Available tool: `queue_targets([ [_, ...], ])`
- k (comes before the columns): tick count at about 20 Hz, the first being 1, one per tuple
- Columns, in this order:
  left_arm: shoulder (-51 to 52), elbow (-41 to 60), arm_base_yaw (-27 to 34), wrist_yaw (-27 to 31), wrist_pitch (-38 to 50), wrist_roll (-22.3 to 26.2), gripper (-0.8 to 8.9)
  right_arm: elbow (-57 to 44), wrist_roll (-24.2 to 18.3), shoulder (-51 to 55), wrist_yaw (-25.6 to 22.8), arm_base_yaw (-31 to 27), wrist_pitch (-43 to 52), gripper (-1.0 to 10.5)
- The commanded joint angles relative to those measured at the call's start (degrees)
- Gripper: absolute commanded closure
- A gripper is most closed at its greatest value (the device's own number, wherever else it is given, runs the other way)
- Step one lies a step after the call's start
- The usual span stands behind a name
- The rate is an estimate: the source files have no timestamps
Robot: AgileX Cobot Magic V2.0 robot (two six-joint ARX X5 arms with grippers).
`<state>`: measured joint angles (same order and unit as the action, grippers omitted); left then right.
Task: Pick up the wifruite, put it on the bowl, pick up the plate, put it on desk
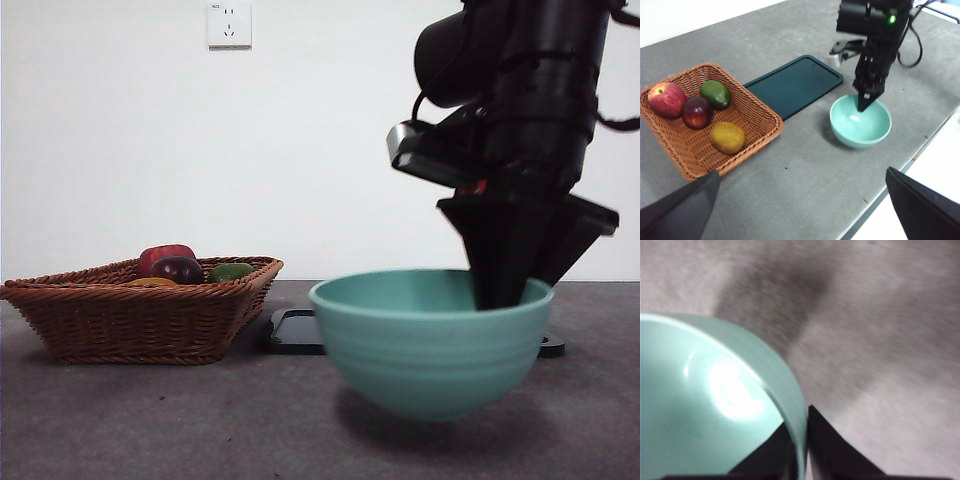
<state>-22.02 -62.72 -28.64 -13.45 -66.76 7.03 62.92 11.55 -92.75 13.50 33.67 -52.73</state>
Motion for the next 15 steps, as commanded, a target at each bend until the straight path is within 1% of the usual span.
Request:
queue_targets([
  [1, 0.0, -0.5, -0.2, -0.1, 0.8, 0.9, 2.82, -0.2, 3.1, -0.7, 0.2, 1.9, 2.1, 9.4],
  [6, 0.0, -0.6, -0.2, -0.1, 0.8, 0.9, 2.82, -1.0, 3.5, -0.9, -0.2, 2.5, 3.3, 9.4],
  [12, 0.0, -0.6, -0.2, -0.1, 0.8, 0.9, 2.82, -1.1, 3.6, -1.2, 0.0, 2.5, 2.4, 9.3],
  [13, 0.0, -0.6, -0.2, -0.1, 0.8, 0.9, 2.82, -1.1, 3.5, -1.2, 0.0, 2.5, 2.4, 8.7],
  [15, 0.0, -0.5, -0.2, -0.1, 0.8, 0.9, 2.82, -1.1, 3.5, -1.2, 0.0, 2.5, 2.4, 6.4],
])
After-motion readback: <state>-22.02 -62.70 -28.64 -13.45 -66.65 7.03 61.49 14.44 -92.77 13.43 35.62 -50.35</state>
